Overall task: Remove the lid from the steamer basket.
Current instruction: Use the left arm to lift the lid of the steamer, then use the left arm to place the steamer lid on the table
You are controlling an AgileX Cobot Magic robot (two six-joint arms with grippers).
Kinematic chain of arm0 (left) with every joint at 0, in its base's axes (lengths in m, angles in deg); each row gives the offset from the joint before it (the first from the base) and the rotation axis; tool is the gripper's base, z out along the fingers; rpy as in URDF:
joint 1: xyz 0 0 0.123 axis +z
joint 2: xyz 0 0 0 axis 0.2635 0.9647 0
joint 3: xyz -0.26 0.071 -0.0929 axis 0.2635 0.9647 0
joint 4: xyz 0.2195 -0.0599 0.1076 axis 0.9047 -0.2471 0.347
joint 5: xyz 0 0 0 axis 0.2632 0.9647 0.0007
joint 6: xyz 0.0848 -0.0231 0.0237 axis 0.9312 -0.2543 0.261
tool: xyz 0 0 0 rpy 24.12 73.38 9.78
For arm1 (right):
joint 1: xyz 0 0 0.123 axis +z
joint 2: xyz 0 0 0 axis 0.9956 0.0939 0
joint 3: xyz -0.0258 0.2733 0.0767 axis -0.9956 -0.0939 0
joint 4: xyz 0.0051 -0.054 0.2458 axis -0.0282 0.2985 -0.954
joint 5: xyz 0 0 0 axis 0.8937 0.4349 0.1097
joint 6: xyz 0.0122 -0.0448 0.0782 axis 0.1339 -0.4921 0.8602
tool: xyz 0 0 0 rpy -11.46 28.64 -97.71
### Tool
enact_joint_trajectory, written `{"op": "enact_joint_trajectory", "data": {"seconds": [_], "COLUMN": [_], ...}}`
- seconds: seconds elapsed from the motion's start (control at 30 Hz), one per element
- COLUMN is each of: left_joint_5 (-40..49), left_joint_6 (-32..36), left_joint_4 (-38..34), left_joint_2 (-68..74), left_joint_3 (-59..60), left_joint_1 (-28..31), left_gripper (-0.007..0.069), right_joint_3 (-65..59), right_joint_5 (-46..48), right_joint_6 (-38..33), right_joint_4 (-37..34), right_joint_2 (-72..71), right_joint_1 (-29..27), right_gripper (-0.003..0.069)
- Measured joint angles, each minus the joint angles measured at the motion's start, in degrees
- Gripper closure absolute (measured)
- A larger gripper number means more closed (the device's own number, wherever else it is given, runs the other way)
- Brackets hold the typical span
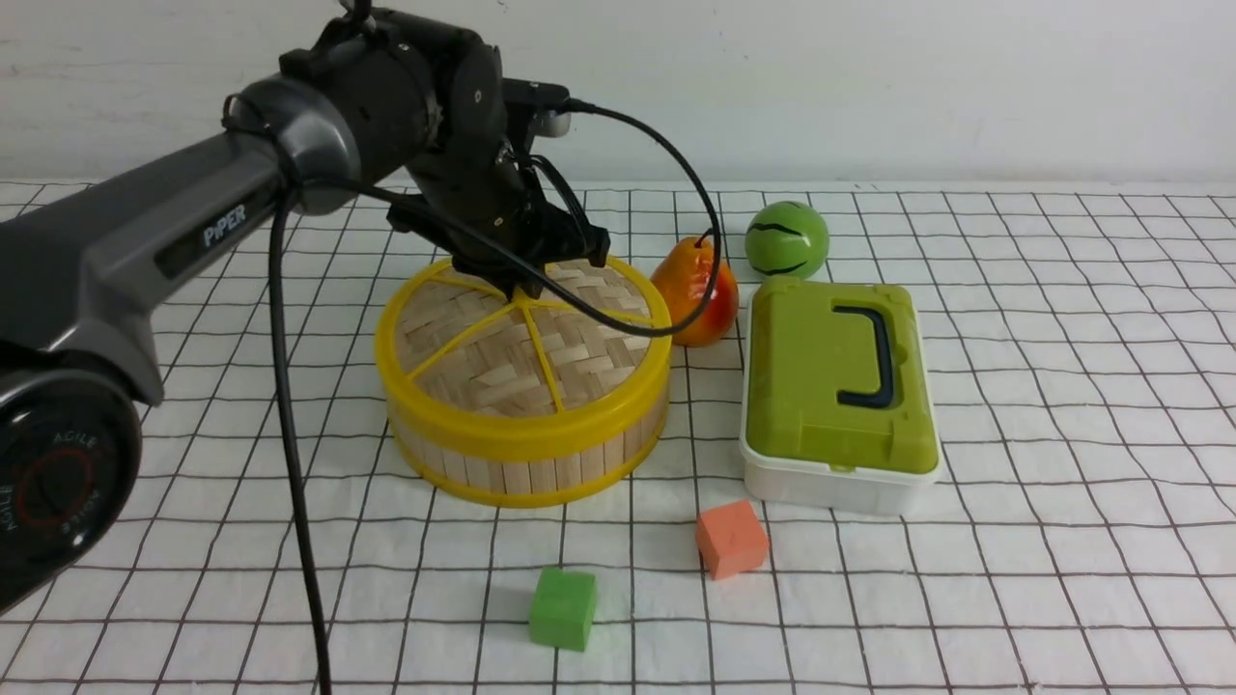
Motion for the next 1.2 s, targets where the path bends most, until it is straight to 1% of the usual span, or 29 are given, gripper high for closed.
{"op": "enact_joint_trajectory", "data": {"seconds": [0.13,0.3,0.37,0.47,0.5,0.53,0.6,0.63,0.7,0.73,0.77,0.8,0.83,0.87,1.0,1.1,1.13,1.2], "left_joint_5": [0.44,0.86,3.52,6.73,6.86,7.51,7.09,5.83,4.15,0.56,-0.35,-4.34,-4.76,-7.55,-12.83,-14.40,-14.67,-14.33], "left_joint_6": [-0.17,-0.23,-0.23,-0.41,-0.41,-0.44,-0.48,-0.65,-1.06,-2.00,-2.26,-3.42,-3.54,-4.17,-4.56,-4.74,-4.74,-4.74], "left_joint_4": [0.92,7.17,12.37,13.44,13.35,11.96,9.02,5.92,3.58,0.45,-0.19,-1.49,-1.62,-1.78,-2.96,-3.57,-3.56,-3.34], "left_joint_2": [-4.64,-13.87,-19.52,-22.67,-22.84,-23.67,-23.91,-23.60,-23.03,-21.64,-21.23,-19.37,-18.90,-17.29,-13.86,-12.90,-12.82,-13.57], "left_joint_3": [-0.31,-1.08,-1.46,-1.11,-0.97,0.74,4.29,8.20,11.30,15.77,17.62,22.07,23.05,25.86,29.03,29.29,29.29,29.29], "left_joint_1": [0.00,1.05,4.50,10.55,10.55,14.59,19.07,22.16,23.99,26.11,26.48,27.44,27.50,27.60,27.49,27.49,27.49,27.49], "left_gripper": [0.0530,0.0530,0.0530,0.0530,0.0530,0.0530,0.0530,0.0530,0.0530,0.0530,0.0530,0.0530,0.0530,0.0530,0.0524,0.0483,0.0433,0.0381], "right_joint_3": [0.00,0.00,0.00,0.00,0.00,0.00,0.00,0.00,0.00,0.00,0.00,0.00,0.00,0.00,0.00,0.00,0.00,0.00], "right_joint_5": [0.00,0.00,0.00,0.00,0.00,0.00,0.00,0.00,0.00,0.00,0.00,0.00,0.00,0.00,0.00,0.00,0.00,0.00], "right_joint_6": [0.00,0.00,0.00,0.00,0.00,0.00,0.00,0.00,0.00,0.00,0.00,0.00,0.00,0.00,0.00,0.00,0.00,0.00], "right_joint_4": [0.00,0.00,0.00,0.00,0.00,0.00,0.00,0.00,0.00,0.00,0.00,0.00,0.00,0.00,0.00,0.00,0.00,0.00], "right_joint_2": [0.00,0.00,0.00,0.00,0.00,0.00,0.00,0.00,0.00,0.00,0.00,0.00,0.00,0.00,0.00,0.00,0.00,0.00], "right_joint_1": [0.00,0.00,0.00,0.00,0.00,0.00,0.00,0.00,0.00,0.00,0.00,0.00,0.00,0.00,0.00,0.00,0.00,0.00], "right_gripper": [0.0419,0.0419,0.0419,0.0419,0.0419,0.0419,0.0419,0.0419,0.0419,0.0419,0.0419,0.0419,0.0419,0.0419,0.0419,0.0419,0.0419,0.0419]}}
